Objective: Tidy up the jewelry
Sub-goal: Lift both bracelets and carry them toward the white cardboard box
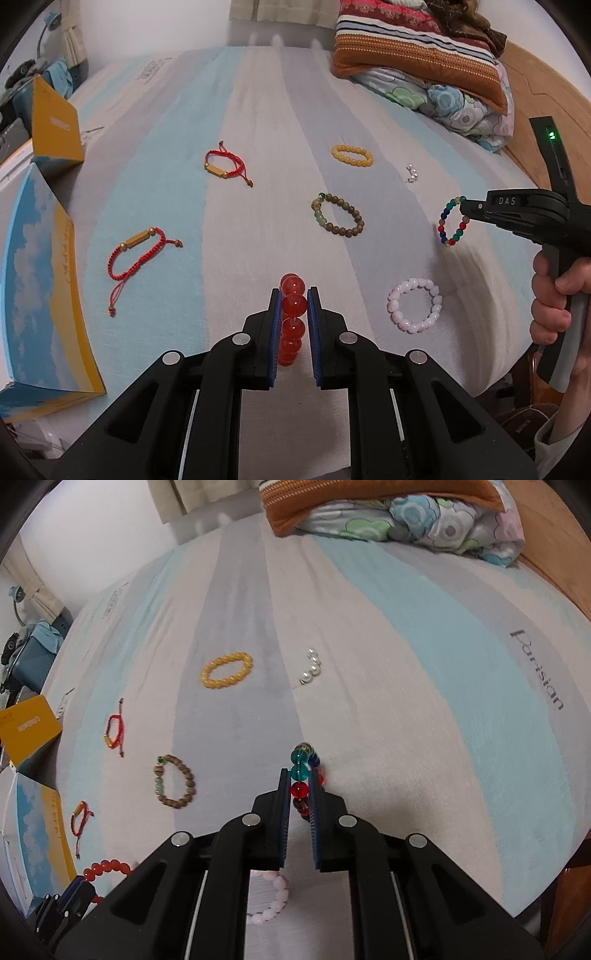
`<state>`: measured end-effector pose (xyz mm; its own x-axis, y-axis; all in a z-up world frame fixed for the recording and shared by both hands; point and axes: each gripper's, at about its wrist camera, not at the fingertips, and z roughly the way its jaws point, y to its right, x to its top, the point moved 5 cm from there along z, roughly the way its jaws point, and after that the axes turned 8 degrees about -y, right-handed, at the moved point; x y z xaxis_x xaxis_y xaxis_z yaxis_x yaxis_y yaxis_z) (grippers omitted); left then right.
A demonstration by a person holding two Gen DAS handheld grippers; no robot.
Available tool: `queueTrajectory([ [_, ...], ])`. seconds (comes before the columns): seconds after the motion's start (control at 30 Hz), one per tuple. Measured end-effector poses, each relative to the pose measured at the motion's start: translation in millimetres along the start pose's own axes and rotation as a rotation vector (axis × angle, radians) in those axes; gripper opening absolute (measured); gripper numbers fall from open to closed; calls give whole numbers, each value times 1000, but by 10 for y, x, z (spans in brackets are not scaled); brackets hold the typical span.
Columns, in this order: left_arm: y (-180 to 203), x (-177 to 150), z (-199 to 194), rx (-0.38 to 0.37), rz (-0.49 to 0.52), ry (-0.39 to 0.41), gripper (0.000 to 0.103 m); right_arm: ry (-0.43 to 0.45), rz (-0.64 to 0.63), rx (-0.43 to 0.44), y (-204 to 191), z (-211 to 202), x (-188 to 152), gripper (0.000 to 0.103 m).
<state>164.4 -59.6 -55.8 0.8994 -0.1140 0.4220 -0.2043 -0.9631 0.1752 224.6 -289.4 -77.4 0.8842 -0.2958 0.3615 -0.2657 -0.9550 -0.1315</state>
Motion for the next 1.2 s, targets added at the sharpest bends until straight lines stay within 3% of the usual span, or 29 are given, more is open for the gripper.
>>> queueTrajectory([
  [0.3,-145,39,-212,-4,-47,29,13,61,-56,-15,-341,-203,86,9],
  [0.57,-404,100,-455,2,-102,45,13,119,-115,24,-835,-482,115,9],
  [1.2,-1216,322,-1052,133,-218,110,13,109,-271,118,-1984,-647,-127,9],
])
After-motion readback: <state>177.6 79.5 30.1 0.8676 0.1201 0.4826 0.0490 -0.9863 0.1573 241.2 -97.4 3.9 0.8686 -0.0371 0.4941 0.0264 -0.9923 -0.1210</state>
